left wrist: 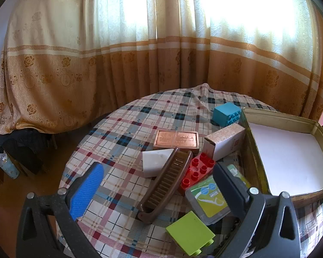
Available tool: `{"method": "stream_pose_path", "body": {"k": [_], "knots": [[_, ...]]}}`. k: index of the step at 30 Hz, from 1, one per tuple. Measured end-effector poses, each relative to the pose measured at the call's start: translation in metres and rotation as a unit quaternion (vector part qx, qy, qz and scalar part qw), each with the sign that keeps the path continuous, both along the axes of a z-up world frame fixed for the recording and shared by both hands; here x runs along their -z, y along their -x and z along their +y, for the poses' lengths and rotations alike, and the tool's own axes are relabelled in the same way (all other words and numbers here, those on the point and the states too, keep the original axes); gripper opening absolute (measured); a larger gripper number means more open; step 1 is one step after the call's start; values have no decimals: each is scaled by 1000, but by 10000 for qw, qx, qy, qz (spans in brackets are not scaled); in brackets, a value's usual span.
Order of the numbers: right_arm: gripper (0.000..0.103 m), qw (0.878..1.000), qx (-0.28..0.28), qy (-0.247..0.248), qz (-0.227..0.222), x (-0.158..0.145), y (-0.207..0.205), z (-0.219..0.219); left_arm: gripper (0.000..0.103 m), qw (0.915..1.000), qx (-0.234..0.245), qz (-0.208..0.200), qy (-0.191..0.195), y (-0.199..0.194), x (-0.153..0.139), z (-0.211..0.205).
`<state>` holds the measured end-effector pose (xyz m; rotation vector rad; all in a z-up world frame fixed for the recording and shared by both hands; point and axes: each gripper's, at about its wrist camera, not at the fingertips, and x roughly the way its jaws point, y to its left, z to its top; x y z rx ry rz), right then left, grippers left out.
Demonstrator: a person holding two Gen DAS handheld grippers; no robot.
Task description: Organize rigid objects
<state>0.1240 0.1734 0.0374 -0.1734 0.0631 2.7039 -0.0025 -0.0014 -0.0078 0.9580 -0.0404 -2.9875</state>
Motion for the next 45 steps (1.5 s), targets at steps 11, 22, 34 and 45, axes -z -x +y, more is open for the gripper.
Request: {"method": "stream_pose_path", "body": {"k": [11,22,34,45], "knots": [[102,10000,1,2,-8,0,0,-1,103,10000,8,-31,1,0,1,1],[102,10000,2,6,-13,0,-1,-1,103,9999,-54,-119,-43,3,1,1],[102,10000,-5,21,-23,0,-1,-1,103,9985,-68,-450,-294,3,7,-9],[102,9946,-689,462,-626,11,-11,1,103,9949,361,-931,-150,-20,17,-25]]}}
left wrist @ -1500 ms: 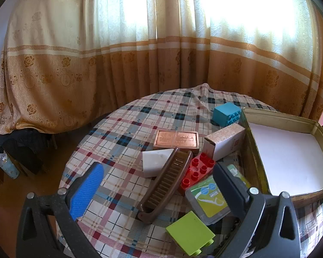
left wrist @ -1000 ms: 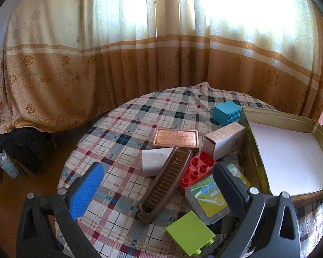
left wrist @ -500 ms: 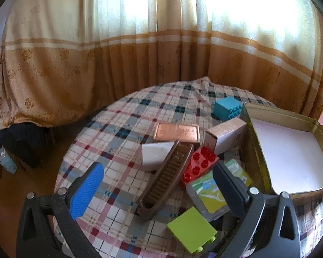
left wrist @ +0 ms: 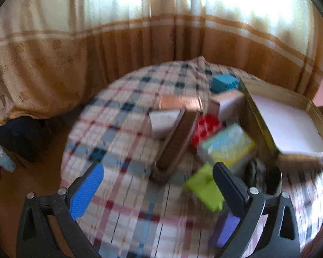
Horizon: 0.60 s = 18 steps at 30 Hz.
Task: Organize rigid objects
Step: 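Grasp the purple cube with the left tool while the right tool grasps the dark crumpled toy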
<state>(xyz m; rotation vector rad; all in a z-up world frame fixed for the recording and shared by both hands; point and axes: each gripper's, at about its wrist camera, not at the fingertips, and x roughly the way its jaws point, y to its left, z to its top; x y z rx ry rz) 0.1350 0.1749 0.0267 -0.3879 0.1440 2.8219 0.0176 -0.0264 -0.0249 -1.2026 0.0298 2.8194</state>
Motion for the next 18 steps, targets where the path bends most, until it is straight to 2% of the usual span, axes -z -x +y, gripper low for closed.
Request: {"method": "stream_pose_path", "body": {"k": [3,7,10,12,14,17,18], "knots": [[102,9997,-195,-100,-144,2,-10,-7,103,9993,175,-197,-247,-10,2,-9],[102,9981,-414,23,-467,11,-17,-10,102,9974,439,-374,-435,-22,0,-8],[96,9962,-526,210,-668,15,-20,-7,102,9954,688,-438,-495,-30,-2,1],[82,9946,-575,309,-801,19,-19,-5,98,9935,892,-532,-465,-33,-1,11],[76,9935,-588,378,-901,21,-19,-3,90,9913,1095,-654,-339,-36,4,24],[76,9930,-532,494,-930,21,-22,2,88,9886,1295,-701,-325,-38,7,35],[76,9930,-520,517,-931,21,-23,3,83,9872,1373,-775,-242,-38,10,40]]}}
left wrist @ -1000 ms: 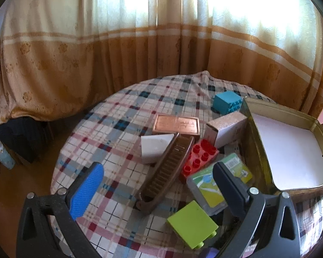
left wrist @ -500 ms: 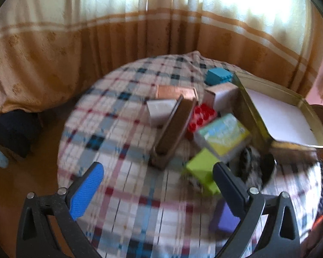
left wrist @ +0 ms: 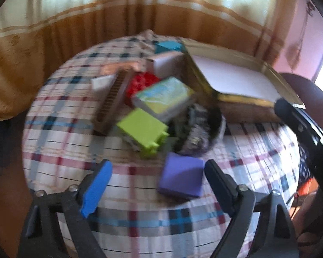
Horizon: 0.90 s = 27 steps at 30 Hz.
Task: Organize rigid objects
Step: 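Grasp the purple cube with the left tool while the right tool grasps the dark crumpled toy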
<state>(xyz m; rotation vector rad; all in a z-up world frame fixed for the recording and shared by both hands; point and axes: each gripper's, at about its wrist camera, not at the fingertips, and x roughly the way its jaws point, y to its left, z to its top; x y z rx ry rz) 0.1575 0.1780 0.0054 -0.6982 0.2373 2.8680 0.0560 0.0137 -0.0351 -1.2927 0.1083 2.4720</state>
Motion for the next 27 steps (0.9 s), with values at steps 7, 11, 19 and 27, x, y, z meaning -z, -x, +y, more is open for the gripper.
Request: {"method": "stream_pose_path", "body": {"k": [7,11,19,27], "knots": [[76,9994,-138,214,-224,4,5,0,60,9989,237,288,272,-5,6,10],[76,9978,-349,364,-422,7,12,-4,39,9996,129,268,0,1,4,-3],[76,9860,-931,950,-1009,17,37,-20,39,9991,-183,382,14,4,-4,-26],[76,9751,-1175,1279,-1376,25,68,-45,39,9904,-872,836,676,14,-16,-50]]}}
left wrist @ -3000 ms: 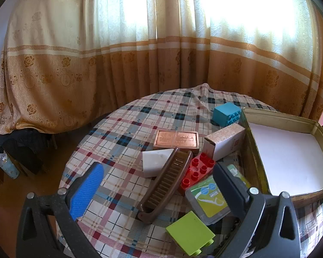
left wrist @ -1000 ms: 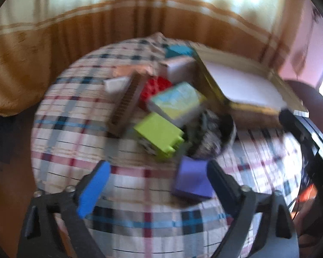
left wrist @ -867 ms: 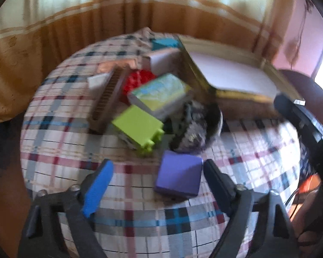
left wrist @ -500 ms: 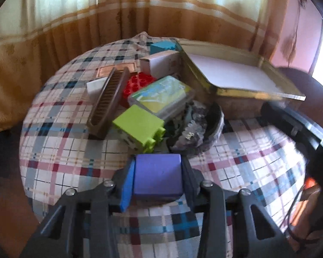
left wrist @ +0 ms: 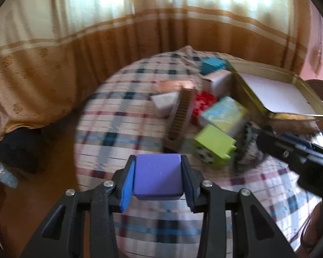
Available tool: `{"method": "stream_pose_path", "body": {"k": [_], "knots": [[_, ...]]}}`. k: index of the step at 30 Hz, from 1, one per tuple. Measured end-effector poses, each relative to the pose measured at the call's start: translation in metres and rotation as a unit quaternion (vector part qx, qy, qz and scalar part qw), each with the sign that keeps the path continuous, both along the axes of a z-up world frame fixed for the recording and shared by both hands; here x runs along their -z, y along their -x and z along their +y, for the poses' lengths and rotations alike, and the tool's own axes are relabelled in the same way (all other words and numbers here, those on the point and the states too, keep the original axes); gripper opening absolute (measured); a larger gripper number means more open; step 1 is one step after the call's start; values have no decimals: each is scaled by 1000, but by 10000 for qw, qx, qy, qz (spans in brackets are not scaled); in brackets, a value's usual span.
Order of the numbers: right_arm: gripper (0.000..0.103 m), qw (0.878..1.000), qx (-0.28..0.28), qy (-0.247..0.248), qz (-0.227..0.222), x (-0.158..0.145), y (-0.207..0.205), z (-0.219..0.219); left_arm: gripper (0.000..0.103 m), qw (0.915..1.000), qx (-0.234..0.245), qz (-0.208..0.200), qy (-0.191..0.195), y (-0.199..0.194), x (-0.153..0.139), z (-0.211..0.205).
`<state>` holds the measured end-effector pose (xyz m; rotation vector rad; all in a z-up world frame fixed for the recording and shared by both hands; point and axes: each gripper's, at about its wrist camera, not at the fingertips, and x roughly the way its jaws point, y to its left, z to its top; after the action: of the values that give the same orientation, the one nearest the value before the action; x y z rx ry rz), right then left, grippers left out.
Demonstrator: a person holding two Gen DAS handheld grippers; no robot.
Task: Organize rigid objects
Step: 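Grasp the purple cube with the left tool while the right tool grasps the dark crumpled toy, then carry both objects into the gold tray and open both tools to release them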
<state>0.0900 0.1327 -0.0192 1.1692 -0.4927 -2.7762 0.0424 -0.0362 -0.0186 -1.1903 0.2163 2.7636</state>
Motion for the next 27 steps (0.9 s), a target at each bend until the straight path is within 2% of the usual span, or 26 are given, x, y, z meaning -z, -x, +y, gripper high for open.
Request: {"method": "stream_pose_path", "body": {"k": [5,8,11,13,16,23,27], "knots": [[76,9990,-86,-182,-410,15,19,-21,39,9996,-215,72,144,4,-1,-14],[73,9985,-35,-283,-462,17,25,-24,39,9995,-294,20,124,8,0,-20],[65,9988,-70,-295,-388,17,27,-24,39,9992,-364,12,150,9,1,-25],[64,9987,-134,-311,-387,17,27,-24,39,9992,-380,9,145,9,1,-26],[58,9986,-244,-370,-280,12,21,-25,39,9992,-384,34,145,9,-1,-26],[58,9988,-461,-85,-119,2,5,-23,39,9994,-335,75,34,6,-6,-26],[58,9985,-530,-41,155,-14,-10,-21,39,9995,-312,63,-48,4,-10,-26]]}}
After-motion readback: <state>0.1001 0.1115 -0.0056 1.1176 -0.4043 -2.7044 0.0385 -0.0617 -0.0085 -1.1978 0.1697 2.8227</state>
